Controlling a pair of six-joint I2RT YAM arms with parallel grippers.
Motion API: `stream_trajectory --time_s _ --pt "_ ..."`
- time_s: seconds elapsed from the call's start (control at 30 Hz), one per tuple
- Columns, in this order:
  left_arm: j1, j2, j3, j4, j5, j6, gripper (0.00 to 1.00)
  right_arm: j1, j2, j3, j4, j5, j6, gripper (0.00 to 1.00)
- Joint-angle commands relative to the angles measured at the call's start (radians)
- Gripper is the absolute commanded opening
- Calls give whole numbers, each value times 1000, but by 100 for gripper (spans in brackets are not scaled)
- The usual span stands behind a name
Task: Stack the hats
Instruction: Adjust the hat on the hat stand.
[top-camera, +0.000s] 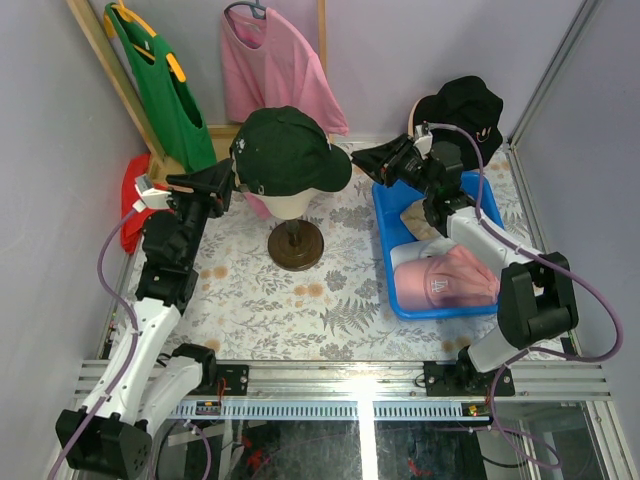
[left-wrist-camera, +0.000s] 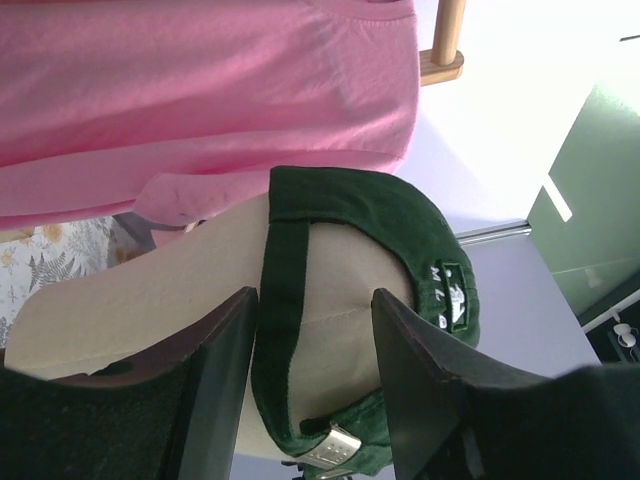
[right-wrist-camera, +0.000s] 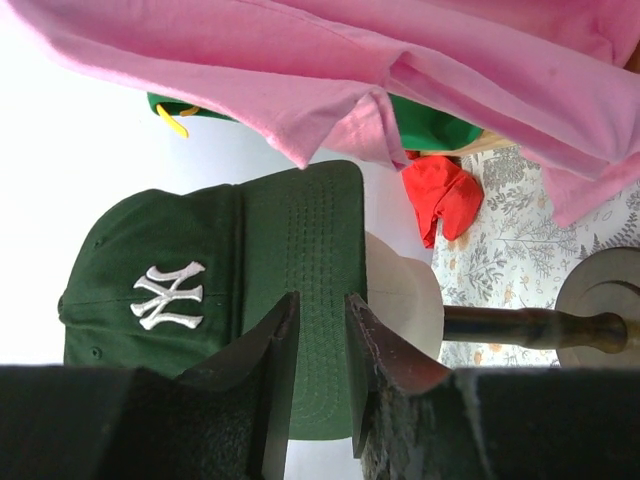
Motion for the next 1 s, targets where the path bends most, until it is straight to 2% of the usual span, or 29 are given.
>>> stream_trajectory --time_s 0.0,0.53,0.73,0.97 --pt "15 24 33 84 59 30 48 -5 12 69 53 -46 13 32" --pt "32 0 -27 12 28 45 31 -9 35 122 48 -63 17 28" --pt "42 -5 -36 -37 25 61 24 -34 17 111 10 -63 -18 31" --pt "43 -6 -62 -51 35 65 22 -41 20 85 11 -72 -28 36"
